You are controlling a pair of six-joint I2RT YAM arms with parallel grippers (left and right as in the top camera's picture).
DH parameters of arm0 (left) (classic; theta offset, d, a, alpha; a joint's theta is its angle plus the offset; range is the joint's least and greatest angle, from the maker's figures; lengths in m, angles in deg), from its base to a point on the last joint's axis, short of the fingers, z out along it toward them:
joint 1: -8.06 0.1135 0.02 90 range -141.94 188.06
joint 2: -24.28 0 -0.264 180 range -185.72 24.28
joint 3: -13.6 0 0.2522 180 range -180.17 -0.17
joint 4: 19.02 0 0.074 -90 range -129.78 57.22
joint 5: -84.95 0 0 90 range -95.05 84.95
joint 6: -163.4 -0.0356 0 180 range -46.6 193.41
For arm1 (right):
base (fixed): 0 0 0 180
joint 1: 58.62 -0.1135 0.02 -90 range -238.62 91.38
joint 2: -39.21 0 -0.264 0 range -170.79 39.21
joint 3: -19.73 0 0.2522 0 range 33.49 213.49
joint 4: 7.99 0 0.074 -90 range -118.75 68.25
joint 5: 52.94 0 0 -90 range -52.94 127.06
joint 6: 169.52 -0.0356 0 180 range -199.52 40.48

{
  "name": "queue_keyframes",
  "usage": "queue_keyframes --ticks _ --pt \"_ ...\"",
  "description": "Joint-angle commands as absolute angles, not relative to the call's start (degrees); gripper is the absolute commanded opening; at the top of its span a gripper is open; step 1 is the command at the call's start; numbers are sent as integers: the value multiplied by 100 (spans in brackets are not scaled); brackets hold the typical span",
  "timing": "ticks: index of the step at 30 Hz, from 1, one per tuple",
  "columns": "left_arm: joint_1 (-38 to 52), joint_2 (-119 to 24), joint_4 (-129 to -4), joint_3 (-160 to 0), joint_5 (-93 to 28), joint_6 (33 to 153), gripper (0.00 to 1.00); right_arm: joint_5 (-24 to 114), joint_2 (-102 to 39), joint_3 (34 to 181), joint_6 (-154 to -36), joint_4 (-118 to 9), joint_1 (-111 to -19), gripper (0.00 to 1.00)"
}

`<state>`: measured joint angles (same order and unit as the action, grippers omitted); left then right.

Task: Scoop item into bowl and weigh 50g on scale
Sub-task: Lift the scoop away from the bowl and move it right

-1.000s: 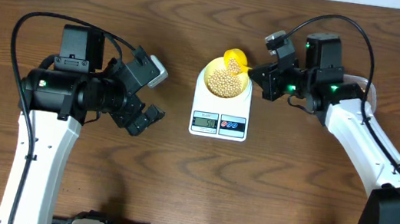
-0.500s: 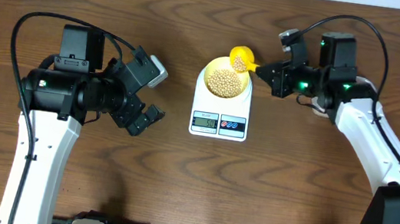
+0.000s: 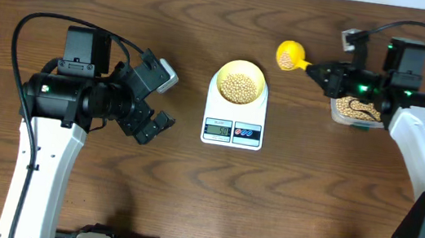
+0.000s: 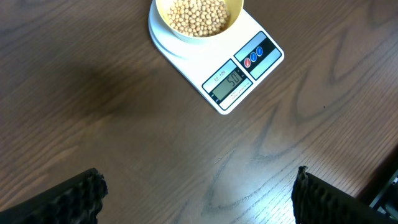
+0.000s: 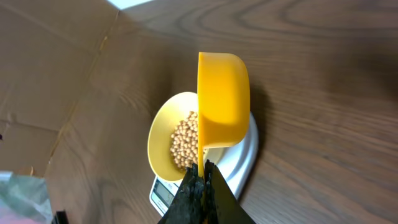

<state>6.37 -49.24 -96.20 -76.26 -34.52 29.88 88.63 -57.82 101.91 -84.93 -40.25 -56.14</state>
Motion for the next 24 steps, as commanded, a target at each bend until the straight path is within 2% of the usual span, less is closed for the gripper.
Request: queue_keyframes --ticks 1,16,24 --pt "661 -4935 -9637 -7624 -3505 2951 98 9167 -5806 10200 -8531 -4139 -5328 1" --pt "661 -4935 -9637 -7624 -3505 2951 98 9206 -5172 10200 -8456 -5214 -4047 1" --pt "661 -4935 -9637 -7624 -3505 2951 98 8037 -4593 10200 -8155 -5955 -3409 2"
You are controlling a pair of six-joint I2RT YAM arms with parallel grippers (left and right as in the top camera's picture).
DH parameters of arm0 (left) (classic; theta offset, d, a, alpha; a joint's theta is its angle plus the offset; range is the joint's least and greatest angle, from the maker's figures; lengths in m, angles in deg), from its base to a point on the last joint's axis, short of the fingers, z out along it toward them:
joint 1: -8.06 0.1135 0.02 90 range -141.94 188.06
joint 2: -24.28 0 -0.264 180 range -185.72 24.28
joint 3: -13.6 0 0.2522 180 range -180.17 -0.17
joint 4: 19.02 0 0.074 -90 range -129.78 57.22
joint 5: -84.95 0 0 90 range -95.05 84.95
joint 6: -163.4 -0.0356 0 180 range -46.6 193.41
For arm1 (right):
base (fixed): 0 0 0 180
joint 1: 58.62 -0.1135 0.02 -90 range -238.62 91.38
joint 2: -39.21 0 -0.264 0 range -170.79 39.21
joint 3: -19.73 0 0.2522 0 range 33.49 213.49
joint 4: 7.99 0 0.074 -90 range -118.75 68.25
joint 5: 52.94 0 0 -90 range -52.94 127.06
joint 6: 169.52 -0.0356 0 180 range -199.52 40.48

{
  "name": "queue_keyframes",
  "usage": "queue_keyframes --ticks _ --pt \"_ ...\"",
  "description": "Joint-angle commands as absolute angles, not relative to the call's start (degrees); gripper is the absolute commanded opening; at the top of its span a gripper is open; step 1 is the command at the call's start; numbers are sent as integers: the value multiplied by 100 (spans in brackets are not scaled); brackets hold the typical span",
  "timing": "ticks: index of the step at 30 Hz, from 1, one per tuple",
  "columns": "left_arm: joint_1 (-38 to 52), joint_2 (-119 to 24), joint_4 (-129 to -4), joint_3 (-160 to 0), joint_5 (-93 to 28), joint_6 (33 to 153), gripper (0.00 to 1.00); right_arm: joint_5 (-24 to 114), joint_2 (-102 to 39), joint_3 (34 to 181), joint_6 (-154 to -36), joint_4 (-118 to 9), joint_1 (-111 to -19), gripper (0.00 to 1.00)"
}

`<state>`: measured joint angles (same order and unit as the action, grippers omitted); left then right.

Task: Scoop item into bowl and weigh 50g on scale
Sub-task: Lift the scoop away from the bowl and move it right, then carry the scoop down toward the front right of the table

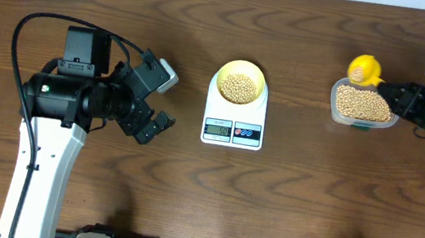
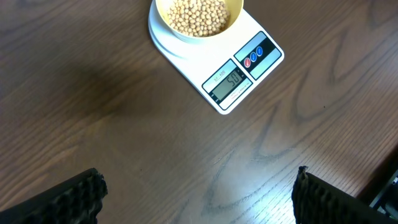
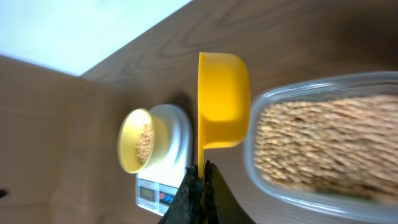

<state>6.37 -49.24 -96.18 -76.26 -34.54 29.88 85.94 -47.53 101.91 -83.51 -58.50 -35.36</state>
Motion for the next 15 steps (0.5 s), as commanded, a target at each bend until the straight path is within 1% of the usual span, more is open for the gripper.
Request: queue_keyframes --ticks 1,7,15 --pt "661 -4935 -9637 -7624 -3505 2951 98 7790 -4575 10200 -8155 -6005 -3385 1" --pt "661 -4935 -9637 -7624 -3505 2951 98 5969 -4589 10200 -7571 -6226 -3560 2" --pt "661 -4935 -9637 -7624 -3505 2951 98 4240 -4589 10200 -7551 -6235 -4218 2"
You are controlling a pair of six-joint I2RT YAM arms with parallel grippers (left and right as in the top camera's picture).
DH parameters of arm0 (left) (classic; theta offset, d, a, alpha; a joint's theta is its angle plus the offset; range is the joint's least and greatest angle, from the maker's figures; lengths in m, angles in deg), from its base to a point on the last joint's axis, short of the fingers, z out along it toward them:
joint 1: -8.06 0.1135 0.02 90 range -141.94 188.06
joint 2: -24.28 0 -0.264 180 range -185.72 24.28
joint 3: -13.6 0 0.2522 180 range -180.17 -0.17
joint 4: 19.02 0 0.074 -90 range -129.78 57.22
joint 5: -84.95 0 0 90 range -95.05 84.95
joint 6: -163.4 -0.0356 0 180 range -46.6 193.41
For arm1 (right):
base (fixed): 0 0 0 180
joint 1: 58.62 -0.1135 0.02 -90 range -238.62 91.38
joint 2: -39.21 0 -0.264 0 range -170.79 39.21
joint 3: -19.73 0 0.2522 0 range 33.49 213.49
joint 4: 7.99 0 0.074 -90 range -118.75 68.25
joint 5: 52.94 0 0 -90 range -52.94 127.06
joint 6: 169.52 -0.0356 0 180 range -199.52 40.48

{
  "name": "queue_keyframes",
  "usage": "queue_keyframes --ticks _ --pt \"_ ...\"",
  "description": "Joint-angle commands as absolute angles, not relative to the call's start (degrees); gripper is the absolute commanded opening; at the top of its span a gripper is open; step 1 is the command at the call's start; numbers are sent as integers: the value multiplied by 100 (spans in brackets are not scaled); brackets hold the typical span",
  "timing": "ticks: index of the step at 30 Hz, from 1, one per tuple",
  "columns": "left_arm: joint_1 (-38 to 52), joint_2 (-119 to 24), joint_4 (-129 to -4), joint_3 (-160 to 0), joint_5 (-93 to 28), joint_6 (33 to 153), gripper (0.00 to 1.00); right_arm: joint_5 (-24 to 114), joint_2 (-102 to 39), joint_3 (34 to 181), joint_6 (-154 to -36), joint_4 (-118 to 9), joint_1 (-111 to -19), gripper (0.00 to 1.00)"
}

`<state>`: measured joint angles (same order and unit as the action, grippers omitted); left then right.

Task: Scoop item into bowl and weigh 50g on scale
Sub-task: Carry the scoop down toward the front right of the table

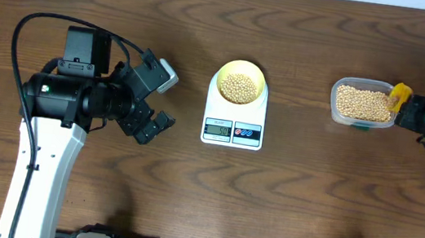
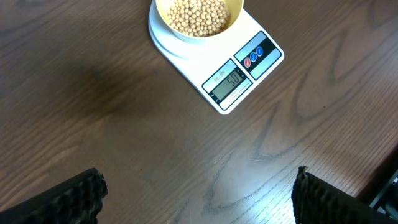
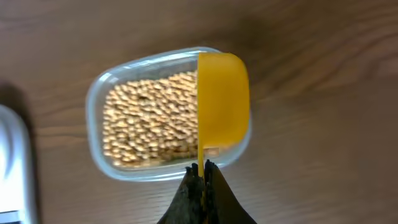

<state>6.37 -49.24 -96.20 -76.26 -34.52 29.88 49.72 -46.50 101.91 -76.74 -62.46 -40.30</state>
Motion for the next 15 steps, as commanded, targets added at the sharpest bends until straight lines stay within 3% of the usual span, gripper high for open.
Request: queue_keyframes --ticks 1,9,15 --pt "661 -4935 -9637 -7624 -3505 2951 98 3995 -4589 10200 -7390 -6252 -4430 1" --pt "661 -4935 -9637 -7624 -3505 2951 98 2549 -4589 10200 -7147 -6281 -5210 1" --pt "661 -4935 -9637 -7624 -3505 2951 98 2374 -4580 10200 -7160 -6388 -5348 1"
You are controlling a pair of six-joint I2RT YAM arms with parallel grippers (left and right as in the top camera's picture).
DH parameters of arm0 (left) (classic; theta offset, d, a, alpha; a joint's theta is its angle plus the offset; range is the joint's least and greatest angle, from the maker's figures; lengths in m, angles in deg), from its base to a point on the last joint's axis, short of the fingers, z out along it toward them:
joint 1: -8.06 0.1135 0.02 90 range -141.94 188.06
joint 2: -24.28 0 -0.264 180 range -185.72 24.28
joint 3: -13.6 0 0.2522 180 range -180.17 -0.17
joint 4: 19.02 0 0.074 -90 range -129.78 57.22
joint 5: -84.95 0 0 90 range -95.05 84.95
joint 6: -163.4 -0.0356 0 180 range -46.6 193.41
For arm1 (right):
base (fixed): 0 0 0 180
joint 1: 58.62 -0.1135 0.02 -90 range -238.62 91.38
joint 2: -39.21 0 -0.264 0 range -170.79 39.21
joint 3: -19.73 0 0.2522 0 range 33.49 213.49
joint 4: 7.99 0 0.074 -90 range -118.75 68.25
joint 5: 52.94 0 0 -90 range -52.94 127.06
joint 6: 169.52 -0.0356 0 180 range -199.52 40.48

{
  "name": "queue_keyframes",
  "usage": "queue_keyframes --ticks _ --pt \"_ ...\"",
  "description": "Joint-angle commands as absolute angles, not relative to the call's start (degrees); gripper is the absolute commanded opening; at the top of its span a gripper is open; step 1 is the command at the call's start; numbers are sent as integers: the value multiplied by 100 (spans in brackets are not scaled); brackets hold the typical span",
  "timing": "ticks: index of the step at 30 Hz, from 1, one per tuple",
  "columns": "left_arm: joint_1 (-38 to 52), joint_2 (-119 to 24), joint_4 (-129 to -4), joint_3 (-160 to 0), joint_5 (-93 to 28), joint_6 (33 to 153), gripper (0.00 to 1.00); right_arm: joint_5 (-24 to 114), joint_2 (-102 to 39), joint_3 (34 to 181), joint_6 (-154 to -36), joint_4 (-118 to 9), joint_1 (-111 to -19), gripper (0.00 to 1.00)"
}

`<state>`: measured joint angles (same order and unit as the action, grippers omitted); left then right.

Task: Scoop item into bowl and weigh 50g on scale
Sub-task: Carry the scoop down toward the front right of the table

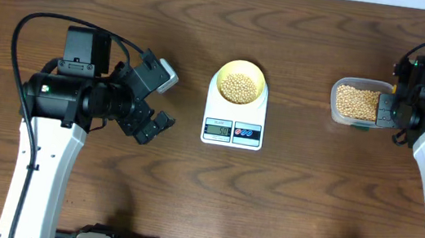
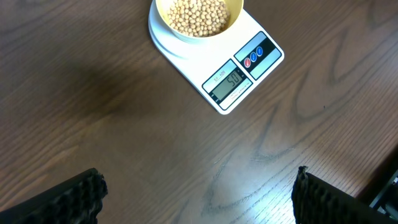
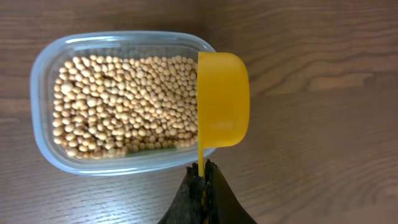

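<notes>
A yellow bowl [image 1: 239,82] full of soybeans sits on the white scale [image 1: 233,124], whose display [image 2: 231,81] reads about 50. The clear tub [image 3: 118,102] of soybeans stands at the right of the table, seen too as the tub [image 1: 356,103] in the overhead view. My right gripper [image 3: 203,177] is shut on the handle of the yellow scoop [image 3: 222,99], which hangs over the tub's right end, turned on its side. In the overhead view the right gripper [image 1: 392,108] hides the scoop. My left gripper [image 1: 156,107] is open left of the scale, holding nothing.
Dark wooden table [image 1: 187,190] all around. The left arm's black body [image 1: 84,94] and white link stand at the left; the right arm's white link runs down the right side. A pale wall strip borders the far table edge.
My right gripper has shifted left over the tub's right end and turned, so the tub now lies lengthwise in its view. The scoop stays in its grip. Left arm unmoved.
My right gripper first held the scoop with some beans between the scale and the tub. Then the scoop was at the tub's far edge. Then it was at the tub's right end, and now it hangs there, turned sideways. The scale reading stayed about 50.
</notes>
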<state>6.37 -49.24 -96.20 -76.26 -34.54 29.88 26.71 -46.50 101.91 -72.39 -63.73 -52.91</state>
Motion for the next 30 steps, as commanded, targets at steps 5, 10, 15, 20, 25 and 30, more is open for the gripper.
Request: queue_keyframes --ticks 5,10,15,20,25,30 --pt "661 -4935 -9637 -7624 -3505 2951 98 3661 -4012 10206 -7588 -6578 -5330 1" --pt "661 -4935 -9637 -7624 -3505 2951 98 5060 -3194 10204 -7781 -7236 -5171 1" --pt "661 -4935 -9637 -7624 -3505 2951 98 6201 -2831 10193 -7779 -8491 -4943 1" --pt "661 -4935 -9637 -7624 -3505 2951 98 6529 -2827 9938 -7781 -9227 -4928 1" --pt "661 -4935 -9637 -7624 -3505 2951 98 7619 -2829 8882 -7938 -8606 -4928 1" --pt "661 -4935 -9637 -7624 -3505 2951 98 8671 -2829 7319 -8294 -7861 -4928 1"
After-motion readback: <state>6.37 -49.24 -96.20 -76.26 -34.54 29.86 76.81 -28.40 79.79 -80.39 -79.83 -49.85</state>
